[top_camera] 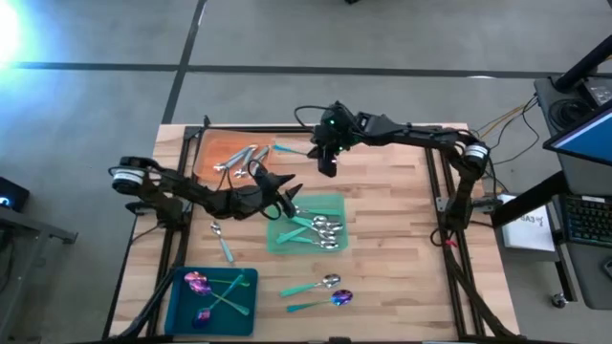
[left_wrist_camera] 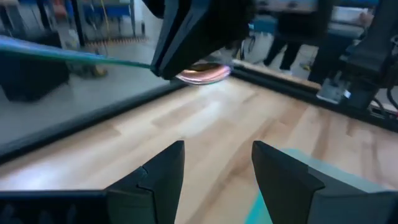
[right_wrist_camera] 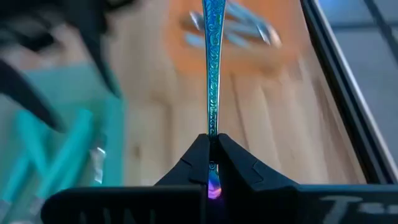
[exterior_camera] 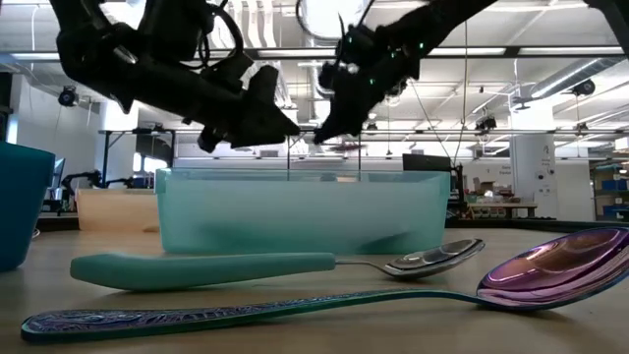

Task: Sort silverware by color (type)
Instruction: Put the iridescent spoon into the blue bin

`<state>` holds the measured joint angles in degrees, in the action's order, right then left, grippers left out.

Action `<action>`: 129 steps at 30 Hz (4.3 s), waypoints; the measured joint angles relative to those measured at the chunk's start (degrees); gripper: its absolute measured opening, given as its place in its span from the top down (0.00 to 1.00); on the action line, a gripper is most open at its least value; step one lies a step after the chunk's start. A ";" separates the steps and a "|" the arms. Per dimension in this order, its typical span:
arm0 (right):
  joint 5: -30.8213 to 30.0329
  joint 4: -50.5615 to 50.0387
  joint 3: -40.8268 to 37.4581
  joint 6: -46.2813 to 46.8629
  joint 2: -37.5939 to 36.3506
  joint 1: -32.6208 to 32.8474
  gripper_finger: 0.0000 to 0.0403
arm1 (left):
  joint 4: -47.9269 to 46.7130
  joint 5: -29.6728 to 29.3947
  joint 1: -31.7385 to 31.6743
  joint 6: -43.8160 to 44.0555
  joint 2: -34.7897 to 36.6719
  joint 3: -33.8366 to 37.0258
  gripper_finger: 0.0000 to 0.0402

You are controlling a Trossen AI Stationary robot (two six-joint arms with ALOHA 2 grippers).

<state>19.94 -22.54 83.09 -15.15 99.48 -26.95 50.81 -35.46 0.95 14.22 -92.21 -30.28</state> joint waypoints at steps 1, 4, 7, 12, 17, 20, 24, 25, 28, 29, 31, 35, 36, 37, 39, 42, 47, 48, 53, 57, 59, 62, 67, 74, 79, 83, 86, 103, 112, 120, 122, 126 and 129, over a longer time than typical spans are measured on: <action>0.03 0.46 0.02 -0.27 -0.55 0.58 0.98 | 2.54 -0.65 0.02 -1.75 -1.03 0.00 0.57; -0.09 0.87 0.02 -1.69 -1.47 2.36 0.98 | 10.10 -3.48 0.27 -7.28 -3.69 0.00 0.57; -0.41 1.06 0.00 -3.83 -2.68 3.96 0.98 | 17.83 -6.94 0.51 -12.09 -5.76 0.00 0.59; -0.14 1.87 0.02 -5.03 -3.91 4.95 0.98 | 28.49 -8.15 0.76 -17.96 -6.79 0.02 0.63; 0.11 2.26 0.02 -5.72 -4.56 5.11 0.98 | 33.37 -8.08 0.76 -19.71 -6.53 0.09 0.66; 0.38 2.24 0.04 -5.83 -4.58 5.26 0.98 | 34.75 -7.98 0.81 -19.76 -6.36 0.09 0.67; 1.06 3.05 0.04 -5.84 -4.53 5.64 0.98 | 35.07 -7.87 0.81 -19.71 -6.36 0.09 0.67; 0.98 3.68 0.04 -5.82 -4.60 5.71 0.98 | 35.08 -7.56 0.90 -19.46 -6.36 0.09 0.67; 1.14 5.77 0.04 -5.16 -4.78 5.72 0.98 | 34.86 -7.09 1.31 -18.07 -6.36 0.09 0.67; 1.12 6.12 0.04 -5.14 -4.96 5.72 0.98 | 34.77 -7.11 1.51 -18.03 -6.36 0.09 0.67; 1.14 6.63 0.04 -5.16 -5.32 5.72 0.98 | 34.88 -7.13 1.64 -18.42 -6.33 0.09 0.67; 1.16 7.45 0.04 -5.14 -5.69 5.97 0.98 | 35.07 -9.58 1.64 -18.94 -6.33 0.09 0.67; 1.42 7.43 0.04 -5.02 -5.85 5.99 0.98 | 35.47 -10.62 1.64 -19.65 -6.33 0.09 0.67; 1.57 7.30 0.04 -4.92 -5.95 6.04 0.98 | 36.34 -11.17 1.62 -20.62 -6.33 0.11 0.67; 1.64 7.27 0.04 -4.91 -6.06 6.24 0.98 | 38.33 -11.57 1.63 -22.65 -6.29 0.11 0.67; 1.62 6.70 0.04 -4.88 -6.07 6.52 0.98 | 39.09 -11.59 1.63 -24.18 -5.81 0.09 0.67; 1.55 6.58 0.04 -5.37 -6.07 7.60 0.98 | 39.18 -11.56 1.62 -24.25 -5.19 0.07 0.67; 1.49 6.60 0.04 -5.47 -6.07 7.78 0.98 | 39.20 -11.56 1.62 -24.25 -5.12 0.07 0.67; 1.23 6.56 0.04 -5.70 -6.07 8.63 0.98 | 39.21 -11.44 1.62 -24.25 -5.07 0.07 0.70; 1.00 6.61 0.04 -5.72 -6.07 8.89 0.98 | 39.18 -11.03 1.64 -24.25 -5.04 0.07 0.78; 0.77 6.65 0.04 -5.89 -6.07 8.91 0.98 | 39.18 -10.58 1.64 -24.19 -5.04 0.07 0.86; 0.87 6.74 0.04 -6.59 -6.07 8.95 0.98 | 39.21 -8.54 1.64 -23.65 -4.95 0.00 0.97; 0.94 6.67 0.11 -6.38 -6.07 8.95 0.97 | 38.91 -7.98 1.64 -23.61 -4.28 0.00 0.98; 0.90 5.72 0.13 -2.51 -6.08 8.93 0.89 | 37.54 -7.63 1.64 -23.64 -3.54 0.02 1.00; 1.02 2.70 0.09 -2.33 -6.60 8.92 0.75 | 37.77 -9.89 1.54 -24.54 -3.45 0.04 1.00; -4.22 -0.45 0.02 -1.12 -8.44 9.08 0.65 | 36.71 -15.60 1.51 -27.86 -3.34 0.07 1.00; -7.02 -3.95 0.02 -0.66 -10.76 8.89 0.61 | 34.16 -15.19 1.51 -26.50 -2.87 0.09 1.00; -17.13 -14.19 0.04 -0.45 -17.24 7.61 0.63 | -15.07 11.36 6.19 -10.72 -3.12 -21.24 1.00; -17.12 -21.64 0.00 4.62 -15.71 6.18 0.63 | -76.92 9.87 13.58 0.52 -4.69 -47.62 1.00; -17.00 -26.55 -0.38 6.69 -14.09 7.30 0.63 | -99.19 6.27 25.38 24.82 -5.53 -54.23 1.00; -17.00 -26.52 -0.50 6.67 -14.09 8.21 0.63 | -104.22 6.35 28.03 30.85 -5.53 -55.54 1.00; -16.93 -26.51 -0.63 7.10 -14.18 11.04 0.63 | -114.43 9.81 32.38 42.93 -5.53 -57.23 1.00; -16.90 -26.49 -0.84 7.24 -14.22 14.23 0.63 | -120.13 13.30 35.16 49.74 -5.53 -57.51 1.00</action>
<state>3.05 -49.03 82.25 -7.91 85.26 -12.72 -69.32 -22.16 36.11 63.97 -97.73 -87.79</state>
